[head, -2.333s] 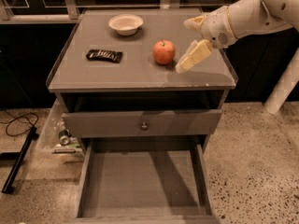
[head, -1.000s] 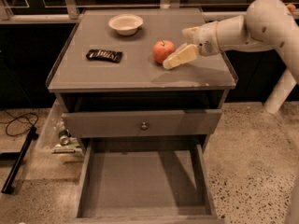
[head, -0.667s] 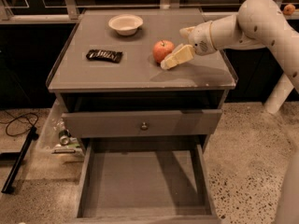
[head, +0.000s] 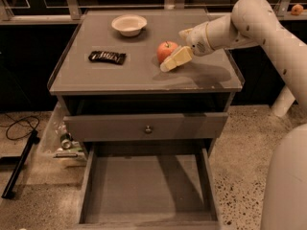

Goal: Place apple into middle drawer

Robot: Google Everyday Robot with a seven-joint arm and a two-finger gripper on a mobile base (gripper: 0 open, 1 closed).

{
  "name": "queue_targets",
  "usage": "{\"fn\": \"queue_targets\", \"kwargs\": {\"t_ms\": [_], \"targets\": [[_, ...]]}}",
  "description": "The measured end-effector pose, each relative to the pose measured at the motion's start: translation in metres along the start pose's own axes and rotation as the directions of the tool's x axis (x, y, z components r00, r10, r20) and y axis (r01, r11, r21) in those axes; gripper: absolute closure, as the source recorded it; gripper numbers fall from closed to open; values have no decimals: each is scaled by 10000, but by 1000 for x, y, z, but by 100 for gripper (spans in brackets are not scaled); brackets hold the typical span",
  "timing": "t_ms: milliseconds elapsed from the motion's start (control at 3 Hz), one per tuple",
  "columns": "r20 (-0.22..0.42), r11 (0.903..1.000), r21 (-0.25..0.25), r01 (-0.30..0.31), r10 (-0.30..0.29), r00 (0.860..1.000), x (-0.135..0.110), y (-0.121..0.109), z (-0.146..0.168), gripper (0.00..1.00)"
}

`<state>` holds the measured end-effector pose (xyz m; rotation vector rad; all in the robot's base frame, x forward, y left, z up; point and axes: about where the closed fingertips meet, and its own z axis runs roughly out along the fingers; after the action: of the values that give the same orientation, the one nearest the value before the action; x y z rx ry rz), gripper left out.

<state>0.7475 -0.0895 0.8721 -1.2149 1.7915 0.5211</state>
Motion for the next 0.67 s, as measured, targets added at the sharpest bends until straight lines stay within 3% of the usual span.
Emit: {"fn": "queue_targets", "kwargs": {"t_ms": [667], "targets": [[2, 10000, 0, 2, -2, 10000, 0, 0, 0, 43]]}}
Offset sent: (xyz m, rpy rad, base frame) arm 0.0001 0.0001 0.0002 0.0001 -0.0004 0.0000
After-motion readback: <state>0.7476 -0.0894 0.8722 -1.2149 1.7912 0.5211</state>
